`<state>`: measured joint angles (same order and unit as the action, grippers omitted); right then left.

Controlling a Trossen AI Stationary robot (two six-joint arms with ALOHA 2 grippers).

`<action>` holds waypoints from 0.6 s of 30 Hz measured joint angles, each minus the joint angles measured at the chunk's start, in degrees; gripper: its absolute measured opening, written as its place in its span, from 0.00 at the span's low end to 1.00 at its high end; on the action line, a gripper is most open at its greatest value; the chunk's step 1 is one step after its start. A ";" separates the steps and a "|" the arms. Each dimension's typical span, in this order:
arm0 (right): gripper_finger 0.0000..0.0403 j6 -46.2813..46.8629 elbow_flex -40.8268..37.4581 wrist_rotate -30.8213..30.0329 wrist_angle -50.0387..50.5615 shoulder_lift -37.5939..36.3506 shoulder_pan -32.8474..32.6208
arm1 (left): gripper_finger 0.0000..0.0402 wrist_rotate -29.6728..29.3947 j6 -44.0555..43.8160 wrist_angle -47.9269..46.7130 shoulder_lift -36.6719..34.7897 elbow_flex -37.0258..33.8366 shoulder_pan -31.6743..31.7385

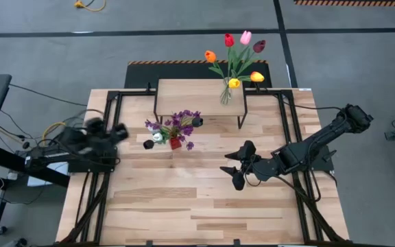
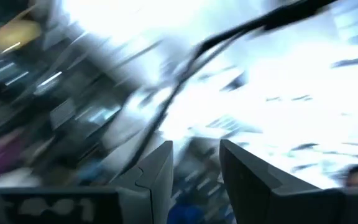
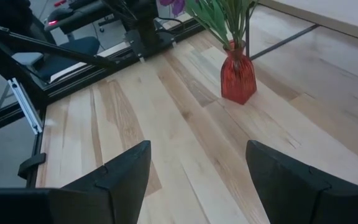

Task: Pick and place flowers into a vace then onto a shelf
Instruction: Put the red vase with flowers on the shelf

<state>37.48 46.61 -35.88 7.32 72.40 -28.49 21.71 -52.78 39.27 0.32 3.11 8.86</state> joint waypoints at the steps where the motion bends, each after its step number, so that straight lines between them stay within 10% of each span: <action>1: 0.63 0.01 0.00 0.00 0.01 0.00 0.00 | 0.30 0.00 -1.00 4.34 0.02 0.97 -0.62; 7: 0.63 0.94 0.00 0.00 -0.03 0.00 0.00 | 0.30 2.17 -1.76 8.08 0.14 12.84 -4.07; 18: 0.63 7.54 0.00 0.02 -0.25 0.00 0.00 | 0.30 10.71 6.37 -33.81 7.57 40.89 -4.36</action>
<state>45.02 46.61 -35.86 7.07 72.40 -28.49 32.42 -46.41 5.46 7.88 44.01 4.51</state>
